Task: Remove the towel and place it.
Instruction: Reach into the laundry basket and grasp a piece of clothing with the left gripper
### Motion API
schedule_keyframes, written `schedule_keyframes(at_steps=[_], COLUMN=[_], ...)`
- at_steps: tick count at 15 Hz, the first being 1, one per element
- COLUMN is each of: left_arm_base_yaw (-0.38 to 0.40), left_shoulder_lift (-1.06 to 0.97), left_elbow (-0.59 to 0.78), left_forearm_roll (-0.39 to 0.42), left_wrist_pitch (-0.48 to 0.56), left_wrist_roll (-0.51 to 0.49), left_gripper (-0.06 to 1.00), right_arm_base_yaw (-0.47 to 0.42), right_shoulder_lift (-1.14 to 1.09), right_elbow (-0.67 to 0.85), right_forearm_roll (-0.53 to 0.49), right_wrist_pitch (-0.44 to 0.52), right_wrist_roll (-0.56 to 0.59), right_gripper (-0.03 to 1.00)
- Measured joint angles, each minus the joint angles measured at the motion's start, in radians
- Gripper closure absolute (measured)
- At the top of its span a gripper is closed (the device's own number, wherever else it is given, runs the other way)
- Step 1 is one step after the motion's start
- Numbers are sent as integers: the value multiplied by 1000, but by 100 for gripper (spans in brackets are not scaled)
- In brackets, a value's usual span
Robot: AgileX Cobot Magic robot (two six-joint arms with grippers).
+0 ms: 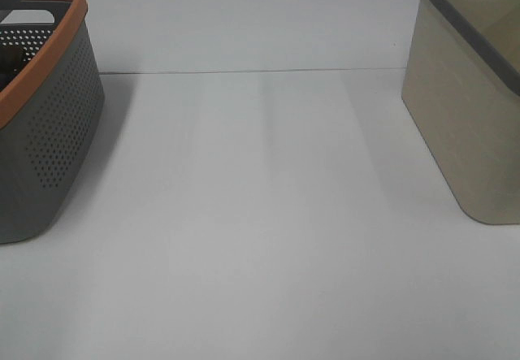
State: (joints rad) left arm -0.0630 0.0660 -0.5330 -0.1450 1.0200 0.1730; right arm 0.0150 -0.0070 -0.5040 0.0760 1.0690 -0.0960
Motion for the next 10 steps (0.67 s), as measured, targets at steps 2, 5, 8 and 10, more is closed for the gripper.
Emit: schedule_keyframes(at_steps=[2, 5, 8, 10], left_arm_base_yaw=[0, 0, 0, 0], left_shoulder_lift=[84, 286, 516, 594], left_elbow=[-47, -131, -219, -247], left_forearm_roll=[72, 252, 401, 452], left_wrist_pitch=[-69, -231, -283, -284], left_wrist_roll=[-88, -298, -474, -539], left_gripper=[20, 21, 21, 21], right_arm_base_yaw=[0, 0, 0, 0], right_shoulder_lift=[0, 0, 0, 0], right_elbow=[0, 0, 0, 0], right_forearm_roll=[0, 0, 0, 0], right_wrist_pitch=[0, 0, 0, 0], right_wrist_roll=[0, 0, 0, 0], right_gripper=[20, 20, 20, 20])
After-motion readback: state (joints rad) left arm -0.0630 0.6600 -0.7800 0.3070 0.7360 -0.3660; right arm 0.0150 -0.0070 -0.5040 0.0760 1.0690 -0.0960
